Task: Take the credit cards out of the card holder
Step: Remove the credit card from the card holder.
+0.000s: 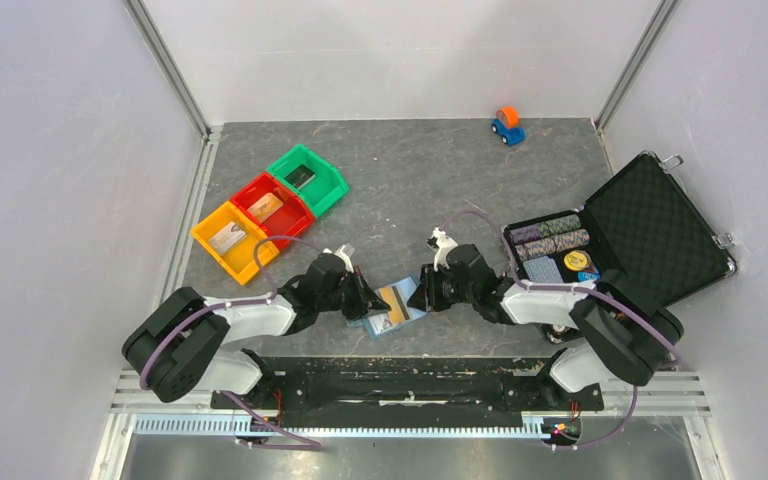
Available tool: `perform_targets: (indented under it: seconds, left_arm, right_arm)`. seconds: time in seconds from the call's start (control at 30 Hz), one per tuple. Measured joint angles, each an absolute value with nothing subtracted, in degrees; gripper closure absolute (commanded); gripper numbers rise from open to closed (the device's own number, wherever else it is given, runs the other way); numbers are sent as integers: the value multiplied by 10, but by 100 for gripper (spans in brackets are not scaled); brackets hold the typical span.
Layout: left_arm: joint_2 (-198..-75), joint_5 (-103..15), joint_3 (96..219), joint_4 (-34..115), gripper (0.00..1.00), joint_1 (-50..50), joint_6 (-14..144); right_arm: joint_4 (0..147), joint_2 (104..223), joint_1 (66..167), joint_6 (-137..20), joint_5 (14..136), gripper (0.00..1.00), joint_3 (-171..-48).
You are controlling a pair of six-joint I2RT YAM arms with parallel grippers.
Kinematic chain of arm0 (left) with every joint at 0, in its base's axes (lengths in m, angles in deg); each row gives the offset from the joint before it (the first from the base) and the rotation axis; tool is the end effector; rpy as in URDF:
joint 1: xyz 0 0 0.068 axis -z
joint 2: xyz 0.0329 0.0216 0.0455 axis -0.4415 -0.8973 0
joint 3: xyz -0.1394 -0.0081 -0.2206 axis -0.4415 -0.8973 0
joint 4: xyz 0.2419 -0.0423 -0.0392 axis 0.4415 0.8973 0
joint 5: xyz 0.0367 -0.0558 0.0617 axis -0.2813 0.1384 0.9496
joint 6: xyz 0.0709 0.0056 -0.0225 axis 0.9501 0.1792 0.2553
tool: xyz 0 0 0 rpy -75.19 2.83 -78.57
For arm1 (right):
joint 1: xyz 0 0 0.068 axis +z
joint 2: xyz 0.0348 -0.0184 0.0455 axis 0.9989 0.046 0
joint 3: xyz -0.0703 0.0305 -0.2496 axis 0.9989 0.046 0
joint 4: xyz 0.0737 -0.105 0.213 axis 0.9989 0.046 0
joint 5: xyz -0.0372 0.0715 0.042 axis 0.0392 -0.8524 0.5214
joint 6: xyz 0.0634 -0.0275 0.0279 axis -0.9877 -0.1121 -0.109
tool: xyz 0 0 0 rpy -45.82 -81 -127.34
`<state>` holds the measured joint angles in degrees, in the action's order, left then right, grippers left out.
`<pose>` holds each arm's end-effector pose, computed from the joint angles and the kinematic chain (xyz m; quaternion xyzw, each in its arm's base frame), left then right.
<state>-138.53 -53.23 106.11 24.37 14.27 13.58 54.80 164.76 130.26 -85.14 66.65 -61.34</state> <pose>0.1759 -0.1751 0.1166 -0.1054 0.8863 -0.4225 0.1578 0.1907 0.2008 0.1281 -0.1365 0.8771 0.3714 0.2723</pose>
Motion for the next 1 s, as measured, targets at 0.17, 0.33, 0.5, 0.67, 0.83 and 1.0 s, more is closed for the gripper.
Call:
perform_targets:
  seconds: [0.17,0.33,0.5,0.67,0.83,1.0]
  left_arm:
    - [-1384,-519,1074,288,98,140,135]
    - [-1346,-503,1078,337,98,131,135]
    - [-1301,-491,1075,368,98,116,135]
    - [-1269,-489,1073,399,98,108,136]
    - [-1222,-470,1080,473,98,108,159]
    - [-1183,-443,1112,549,98,108,202]
  right_arm:
    - [537,1684,1303,-860,668,78,-617]
    - [536,1687,1303,-869,682,78,-619]
    - [534,1687,1303,-875,692,78,-619]
    - [536,1686,1303,-875,696,78,-619]
    - [558,1672,1303,-872,707,75,-621]
    - [598,1645,1302,-867,709,69,-626]
